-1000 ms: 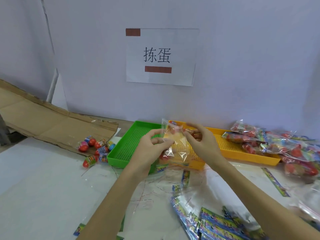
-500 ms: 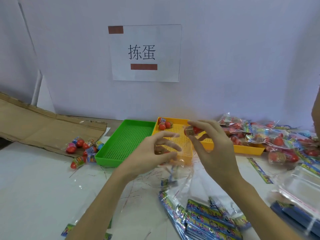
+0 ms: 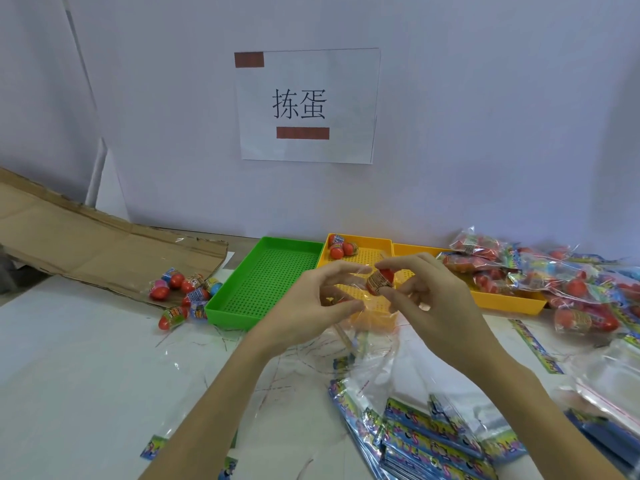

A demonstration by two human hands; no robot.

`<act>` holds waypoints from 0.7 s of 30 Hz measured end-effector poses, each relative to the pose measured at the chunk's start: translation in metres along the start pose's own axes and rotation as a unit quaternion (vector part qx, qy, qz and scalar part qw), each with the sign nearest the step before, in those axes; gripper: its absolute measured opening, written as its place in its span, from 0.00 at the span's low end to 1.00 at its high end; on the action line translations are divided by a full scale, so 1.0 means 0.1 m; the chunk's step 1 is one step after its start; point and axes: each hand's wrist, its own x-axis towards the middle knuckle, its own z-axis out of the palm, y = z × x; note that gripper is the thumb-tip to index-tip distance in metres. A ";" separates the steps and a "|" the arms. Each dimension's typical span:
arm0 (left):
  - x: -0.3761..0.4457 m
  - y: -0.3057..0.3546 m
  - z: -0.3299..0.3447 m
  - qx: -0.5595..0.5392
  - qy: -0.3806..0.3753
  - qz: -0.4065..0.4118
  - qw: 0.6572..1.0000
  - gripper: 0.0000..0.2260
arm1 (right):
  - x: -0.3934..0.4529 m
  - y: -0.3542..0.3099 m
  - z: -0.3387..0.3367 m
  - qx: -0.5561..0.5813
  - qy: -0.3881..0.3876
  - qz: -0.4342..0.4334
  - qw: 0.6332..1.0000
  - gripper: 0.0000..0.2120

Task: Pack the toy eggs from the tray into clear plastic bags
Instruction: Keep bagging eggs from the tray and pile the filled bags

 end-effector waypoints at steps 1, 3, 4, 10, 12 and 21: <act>0.00 0.01 0.00 0.001 -0.002 0.002 1.000 0.21 | 0.00 0.00 0.00 -0.014 0.007 -0.004 1.000 0.16; -0.01 0.02 0.02 0.008 -0.003 0.009 1.000 0.21 | 0.01 0.01 0.01 -0.056 0.015 -0.013 0.998 0.16; -0.01 0.02 0.02 0.010 -0.003 0.011 1.000 0.21 | 0.01 0.01 0.01 -0.078 0.014 -0.018 0.997 0.16; 0.00 0.00 0.03 0.012 0.001 0.017 1.000 0.19 | 0.01 0.02 -0.04 -0.167 -0.007 -0.040 0.985 0.12; 0.00 -0.01 0.05 0.012 0.009 0.018 1.000 0.19 | 0.00 0.00 -0.05 -0.113 -0.021 -0.023 0.993 0.12; 0.00 0.01 0.06 -0.017 0.007 0.015 1.000 0.15 | 0.02 0.02 -0.09 -0.041 0.067 0.013 0.997 0.13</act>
